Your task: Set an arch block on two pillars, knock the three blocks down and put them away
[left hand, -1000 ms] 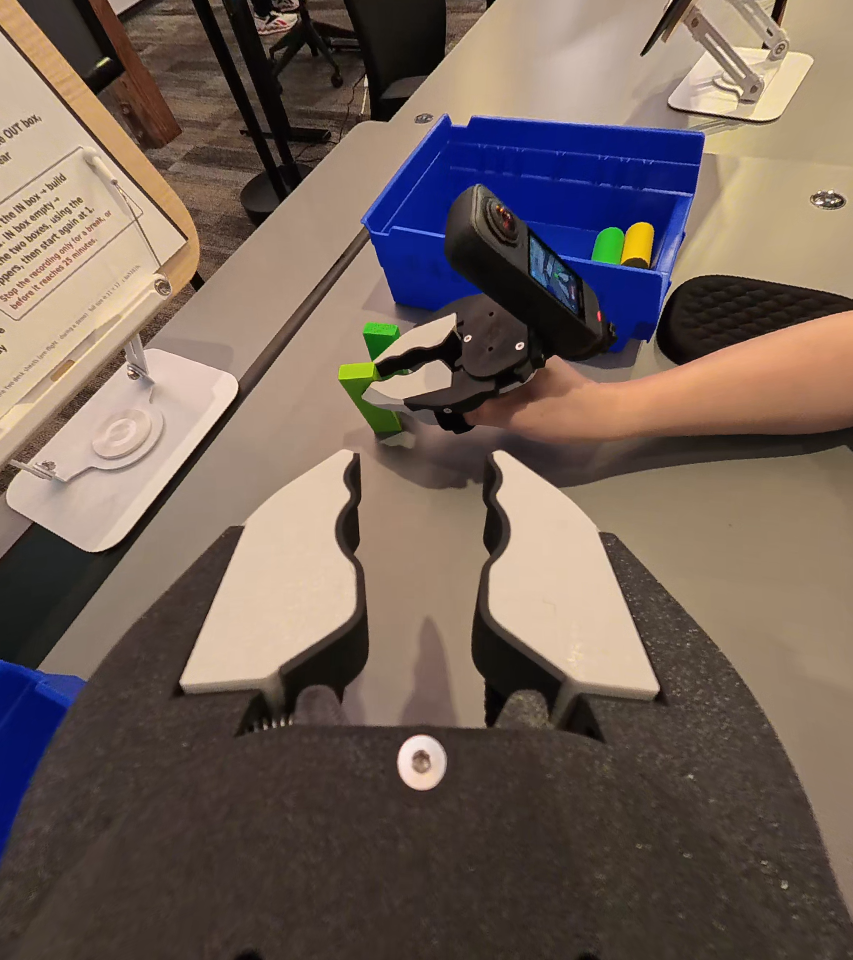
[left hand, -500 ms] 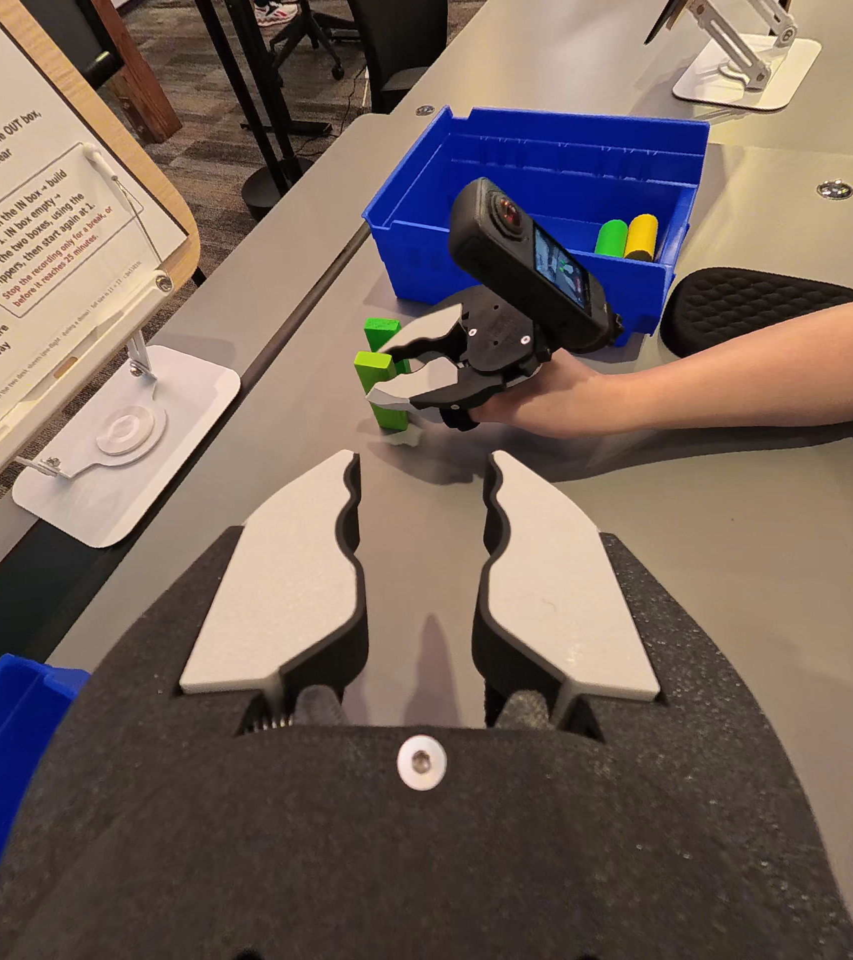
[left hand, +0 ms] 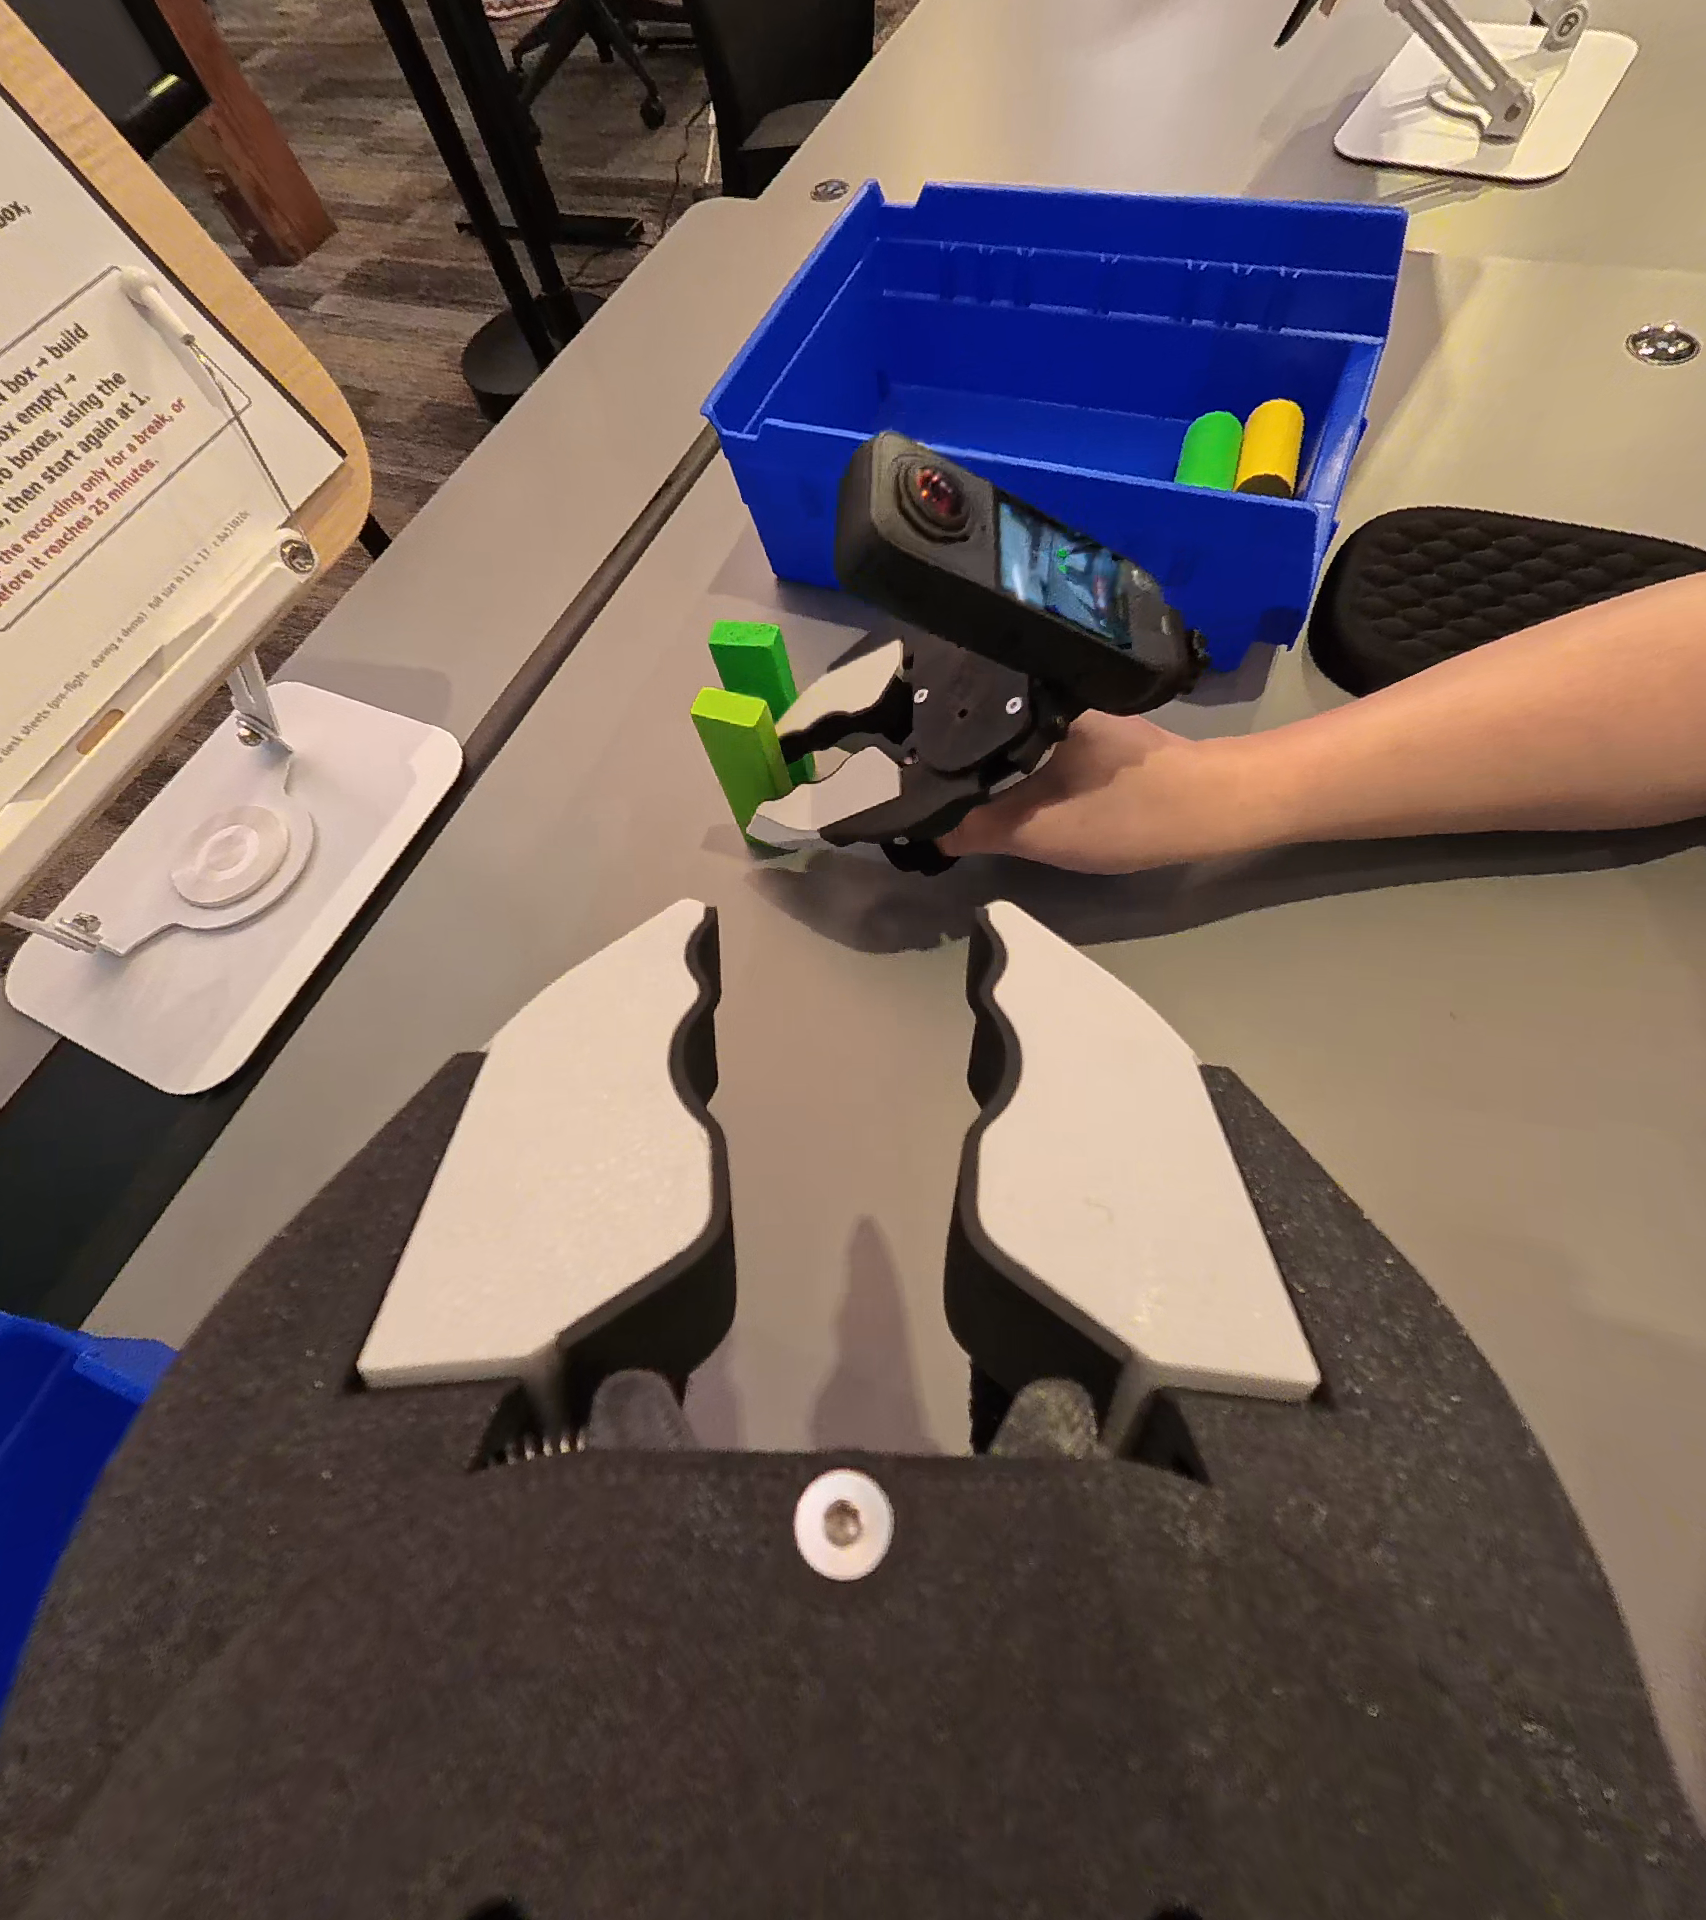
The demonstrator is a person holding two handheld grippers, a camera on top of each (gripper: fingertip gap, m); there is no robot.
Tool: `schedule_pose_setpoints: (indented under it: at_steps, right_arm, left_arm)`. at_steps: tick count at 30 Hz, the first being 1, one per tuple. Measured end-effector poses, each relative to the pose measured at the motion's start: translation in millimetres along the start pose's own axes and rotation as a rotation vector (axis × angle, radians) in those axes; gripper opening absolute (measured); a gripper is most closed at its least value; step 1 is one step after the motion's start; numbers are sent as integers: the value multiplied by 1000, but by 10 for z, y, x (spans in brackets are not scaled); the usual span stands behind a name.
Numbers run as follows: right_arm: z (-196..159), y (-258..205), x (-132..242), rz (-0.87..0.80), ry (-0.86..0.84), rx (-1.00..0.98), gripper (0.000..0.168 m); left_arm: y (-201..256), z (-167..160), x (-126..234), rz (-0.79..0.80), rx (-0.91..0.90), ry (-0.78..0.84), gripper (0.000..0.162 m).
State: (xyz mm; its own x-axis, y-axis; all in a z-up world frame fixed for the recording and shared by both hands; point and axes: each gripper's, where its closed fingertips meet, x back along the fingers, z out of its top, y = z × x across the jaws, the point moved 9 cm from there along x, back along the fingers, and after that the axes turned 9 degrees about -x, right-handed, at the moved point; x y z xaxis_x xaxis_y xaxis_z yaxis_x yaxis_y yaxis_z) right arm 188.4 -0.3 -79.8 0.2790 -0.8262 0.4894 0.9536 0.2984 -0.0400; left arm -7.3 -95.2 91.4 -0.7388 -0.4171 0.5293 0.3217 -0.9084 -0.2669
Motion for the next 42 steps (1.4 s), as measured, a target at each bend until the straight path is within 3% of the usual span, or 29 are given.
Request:
schedule_pose_setpoints:
  at_steps: [2,12,19,22,26,29,33,37,42]
  right_arm:
    - [-22,9,-25,-17,-12,-9,20]
    - [-9,35,-80,-12,-20,-18,19]
    - [81,-9,73,24,54,8,36]
    - [131,-26,170,33,75,7,41]
    - [203,-53,295,36,116,36,45]
    - [279,-113,412,41,164,82,46]
    - [374,-245,607,105,224,116,46]
    - [480,-363,820,118,299,190,46]
    - [568,-470,1023,131,375,259,46]
  left_arm:
    - [7,0,-2,-3,-3,-3,46]
    - [-1,1,29,-3,7,2,47]
    - [-138,-121,283,68,0,-93,53]
    - [-294,-366,574,108,79,-213,50]
    - [-551,-899,826,201,327,-476,51]
    - [-751,-1316,834,274,556,-678,52]
    - [-997,-1778,727,375,720,-860,56]
    - [-1124,-2075,664,441,798,-970,56]
    - [-1169,-2314,636,391,886,-982,54]
